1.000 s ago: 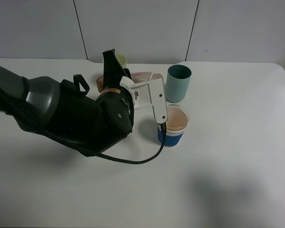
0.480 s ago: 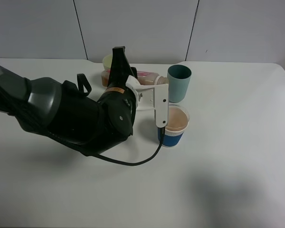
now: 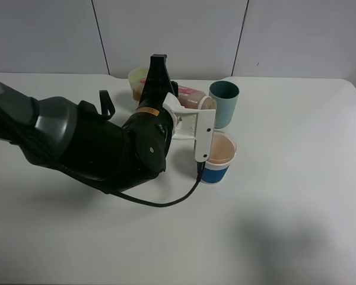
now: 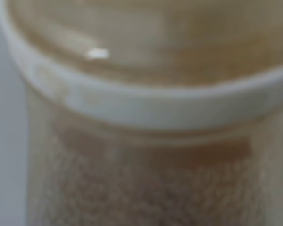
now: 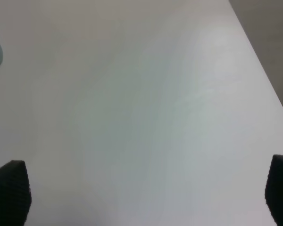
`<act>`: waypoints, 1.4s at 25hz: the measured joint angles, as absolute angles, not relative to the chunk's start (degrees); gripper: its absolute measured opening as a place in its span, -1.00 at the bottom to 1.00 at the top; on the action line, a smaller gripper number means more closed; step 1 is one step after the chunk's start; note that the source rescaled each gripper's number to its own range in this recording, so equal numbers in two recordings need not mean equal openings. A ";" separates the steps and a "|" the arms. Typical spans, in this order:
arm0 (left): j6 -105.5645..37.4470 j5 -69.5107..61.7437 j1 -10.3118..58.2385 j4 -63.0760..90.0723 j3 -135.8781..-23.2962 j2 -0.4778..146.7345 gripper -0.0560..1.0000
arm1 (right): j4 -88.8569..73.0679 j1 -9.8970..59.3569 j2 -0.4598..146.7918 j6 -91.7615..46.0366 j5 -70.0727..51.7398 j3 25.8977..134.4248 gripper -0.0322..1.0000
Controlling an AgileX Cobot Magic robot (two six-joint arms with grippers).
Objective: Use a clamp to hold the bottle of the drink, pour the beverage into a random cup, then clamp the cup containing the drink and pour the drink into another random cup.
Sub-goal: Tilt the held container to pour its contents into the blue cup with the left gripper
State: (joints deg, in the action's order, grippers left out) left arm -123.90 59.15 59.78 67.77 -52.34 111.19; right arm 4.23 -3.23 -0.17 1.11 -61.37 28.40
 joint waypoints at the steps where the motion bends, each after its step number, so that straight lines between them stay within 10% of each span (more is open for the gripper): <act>1: -124.14 59.15 59.78 67.70 -52.34 111.19 -0.85 | 4.23 -3.23 -0.17 1.11 -61.37 28.40 1.00; 35: -131.36 59.73 59.78 63.66 -52.34 111.19 -0.85 | 4.23 -3.23 -0.17 1.17 -61.37 28.40 1.00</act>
State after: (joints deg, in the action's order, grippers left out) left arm -131.36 59.73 59.78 63.66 -52.34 111.19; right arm 4.23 -3.23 -0.17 1.17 -61.37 28.40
